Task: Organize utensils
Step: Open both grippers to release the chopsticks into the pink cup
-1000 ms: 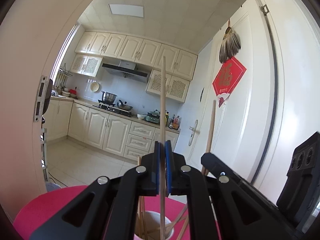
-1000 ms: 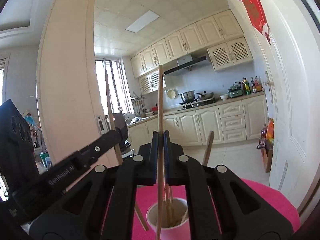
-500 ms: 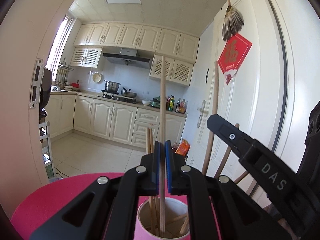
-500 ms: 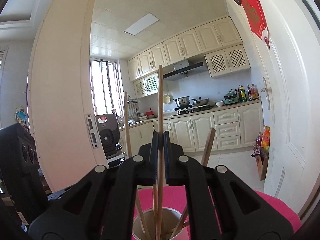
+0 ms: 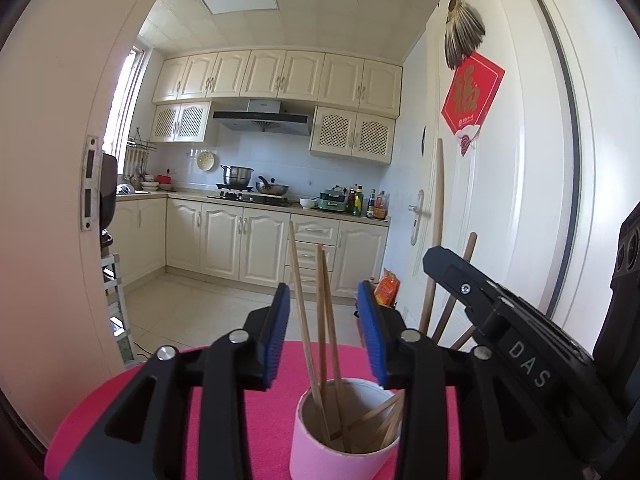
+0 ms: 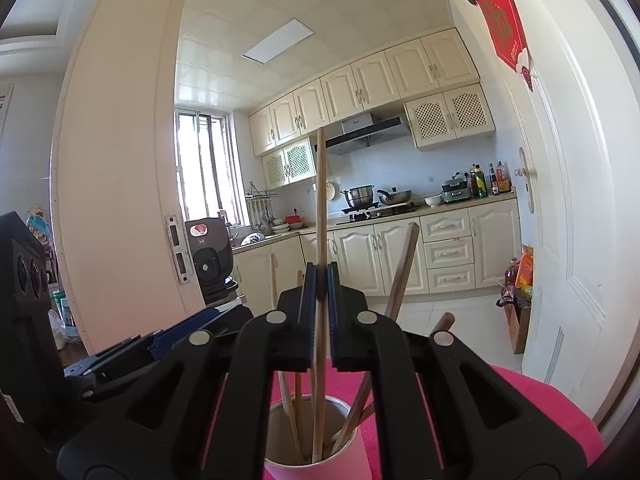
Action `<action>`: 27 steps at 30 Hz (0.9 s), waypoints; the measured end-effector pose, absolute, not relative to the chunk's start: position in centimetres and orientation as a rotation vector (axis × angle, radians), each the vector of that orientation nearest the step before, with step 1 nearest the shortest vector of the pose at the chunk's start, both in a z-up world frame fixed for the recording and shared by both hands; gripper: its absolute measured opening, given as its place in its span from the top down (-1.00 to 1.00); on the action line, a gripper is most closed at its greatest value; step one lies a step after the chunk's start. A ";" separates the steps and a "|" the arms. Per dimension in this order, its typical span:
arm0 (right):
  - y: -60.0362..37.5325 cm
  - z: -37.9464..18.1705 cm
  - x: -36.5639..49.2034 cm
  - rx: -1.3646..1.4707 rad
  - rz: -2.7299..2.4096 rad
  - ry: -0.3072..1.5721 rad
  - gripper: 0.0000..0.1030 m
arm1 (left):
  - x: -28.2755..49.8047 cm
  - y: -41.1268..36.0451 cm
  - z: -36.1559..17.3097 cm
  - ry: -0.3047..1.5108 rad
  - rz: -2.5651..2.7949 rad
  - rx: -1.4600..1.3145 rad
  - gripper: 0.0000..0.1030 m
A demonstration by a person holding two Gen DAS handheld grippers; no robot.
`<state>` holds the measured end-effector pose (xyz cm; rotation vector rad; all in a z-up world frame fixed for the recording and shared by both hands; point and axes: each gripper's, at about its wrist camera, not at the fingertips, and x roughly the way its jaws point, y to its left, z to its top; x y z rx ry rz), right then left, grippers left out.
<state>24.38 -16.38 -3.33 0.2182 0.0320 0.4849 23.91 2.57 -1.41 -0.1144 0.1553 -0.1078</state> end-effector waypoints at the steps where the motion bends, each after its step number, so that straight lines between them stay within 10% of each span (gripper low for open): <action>1: -16.4 -3.4 24.4 0.219 0.487 0.035 0.88 | 23.7 2.6 -1.4 0.154 -0.101 -0.115 0.20; 27: -16.7 -4.7 23.6 0.213 0.459 0.155 0.85 | 20.3 5.9 -0.6 0.242 -0.040 -0.159 -0.22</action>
